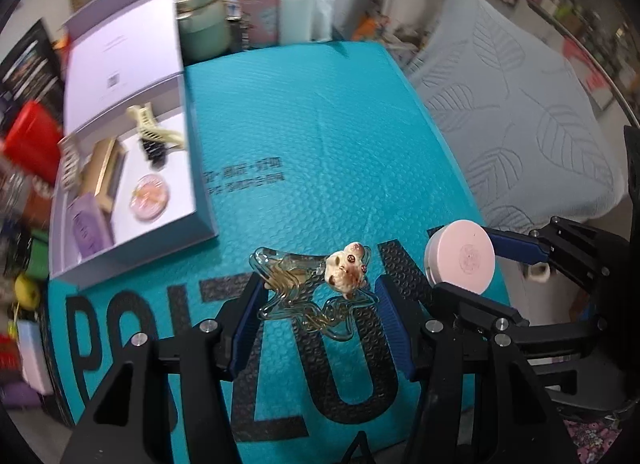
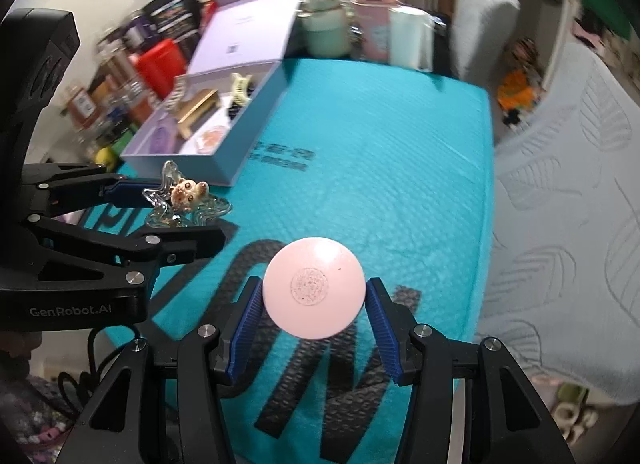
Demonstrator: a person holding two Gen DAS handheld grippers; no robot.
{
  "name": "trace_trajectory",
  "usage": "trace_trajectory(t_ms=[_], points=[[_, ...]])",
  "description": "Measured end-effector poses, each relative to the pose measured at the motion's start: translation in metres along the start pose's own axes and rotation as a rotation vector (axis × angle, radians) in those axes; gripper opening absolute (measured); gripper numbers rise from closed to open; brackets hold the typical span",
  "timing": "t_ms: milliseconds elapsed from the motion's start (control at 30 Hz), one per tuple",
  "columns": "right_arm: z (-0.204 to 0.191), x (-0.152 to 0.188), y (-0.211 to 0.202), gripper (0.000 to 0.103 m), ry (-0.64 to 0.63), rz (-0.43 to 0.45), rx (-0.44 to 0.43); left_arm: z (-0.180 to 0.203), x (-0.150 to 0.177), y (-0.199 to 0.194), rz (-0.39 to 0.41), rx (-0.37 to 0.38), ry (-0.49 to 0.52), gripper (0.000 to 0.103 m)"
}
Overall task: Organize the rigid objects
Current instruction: 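Lift and carry the claw with the left tool while the right tool carries the pink compact toward the box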
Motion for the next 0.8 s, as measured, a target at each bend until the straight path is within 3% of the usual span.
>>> trace_trajectory(t_ms=[467,800], points=[[-0.043,0.002,-0.005,0.052,-0.168,-0.021,-0.132,-0.029,0.057,-0.032,0.017,-0.131,-0.287,0.055],[-0.069,0.013,-0.008,0.052,-0.189,-0.046,-0.148,-0.045,0.083,-0.043,0.026,-0.108,-0.365,0.055]])
Point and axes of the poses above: each gripper's, at about its wrist camera, not at the fingertips, and y roughly the way its jaws point, z to its right, x to its underside, the point moved 4 cm from there along y, roughly the way its jaws point, and after that the axes turned 1 degree about -x, right-handed, at the moved point
